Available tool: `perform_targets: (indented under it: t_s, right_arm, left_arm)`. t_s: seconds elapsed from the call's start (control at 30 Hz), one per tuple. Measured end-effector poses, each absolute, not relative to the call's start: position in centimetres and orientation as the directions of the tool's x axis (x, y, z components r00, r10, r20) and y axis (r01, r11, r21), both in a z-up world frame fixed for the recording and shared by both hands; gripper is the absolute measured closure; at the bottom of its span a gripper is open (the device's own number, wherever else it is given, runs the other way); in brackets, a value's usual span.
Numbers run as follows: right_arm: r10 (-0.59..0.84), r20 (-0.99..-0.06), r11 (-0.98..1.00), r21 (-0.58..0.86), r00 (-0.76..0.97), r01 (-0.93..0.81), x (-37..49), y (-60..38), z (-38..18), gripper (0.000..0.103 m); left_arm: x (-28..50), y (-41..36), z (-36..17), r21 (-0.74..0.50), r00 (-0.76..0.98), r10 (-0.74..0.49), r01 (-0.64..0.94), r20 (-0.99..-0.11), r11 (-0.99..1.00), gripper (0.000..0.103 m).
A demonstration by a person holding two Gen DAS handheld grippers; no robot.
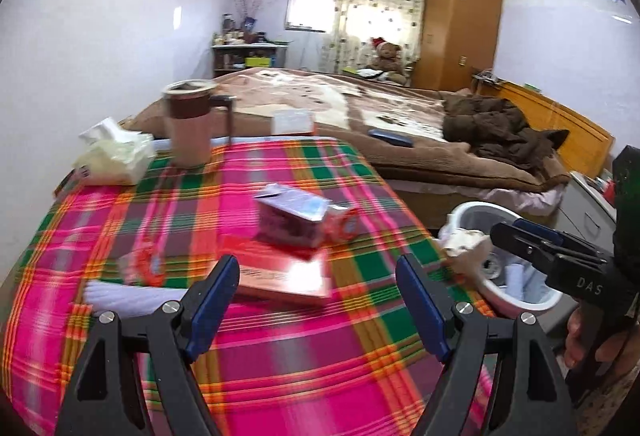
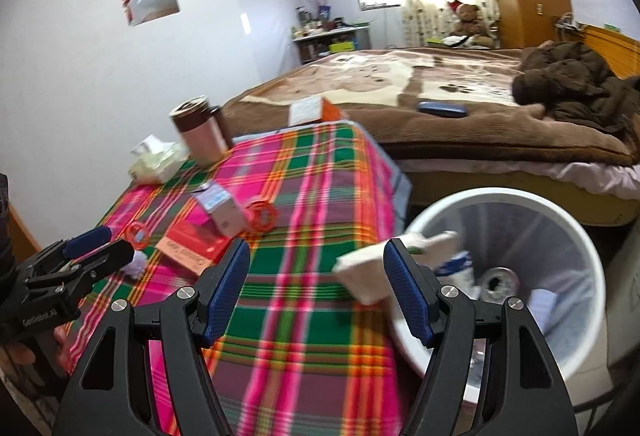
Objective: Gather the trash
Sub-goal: 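Move both tools back over the table toward the foam sleeve and carton, then grasp the white foam net sleeve with the left tool while the right tool grasps the purple carton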
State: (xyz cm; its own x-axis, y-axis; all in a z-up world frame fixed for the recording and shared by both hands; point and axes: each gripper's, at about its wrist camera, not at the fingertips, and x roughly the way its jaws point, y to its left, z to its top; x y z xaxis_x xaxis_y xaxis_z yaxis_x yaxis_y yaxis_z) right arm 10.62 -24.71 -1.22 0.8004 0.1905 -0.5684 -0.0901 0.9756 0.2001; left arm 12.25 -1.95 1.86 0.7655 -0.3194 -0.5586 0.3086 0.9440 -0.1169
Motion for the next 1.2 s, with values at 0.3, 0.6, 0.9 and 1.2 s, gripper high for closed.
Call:
perform_targets:
  t_s: [0.3, 0.6, 0.9, 1.2]
  right_arm:
    - [0.243, -0.594, 0.97, 0.171, 0.767, -0.174, 12.6, -21.3, -1.5, 0.032]
    - [0.276, -0.625, 0.96, 0.145, 0.73, -0.239, 15.5, -18.1, -2.1, 0.032]
    - [0.307, -0.645, 0.946, 0.124, 0.7, -0.301, 18.9, -15.8, -2.7, 0.032]
    - [0.302, -0.679, 0.942, 0.105, 0.669, -0.318, 20.9, -13.9, -3.6, 0.032]
  left_arm:
    - [12.8, 2.6, 1.1, -0.118, 0.785, -0.224, 0.191, -0.577, 0.974, 0.021]
    - [14.1, 6.9, -1.1, -0.143, 0.751, -0.13, 0.049, -0.648, 0.989, 0.021]
    - [15.3, 8.6, -3.0, -0.179, 0.704, -0.102, -0.035, -0.703, 0.983, 0.021]
    - [18.0, 9.8, -4.1, -0.294, 0.677, -0.147, -0.107, -0.721, 0.95, 0.021]
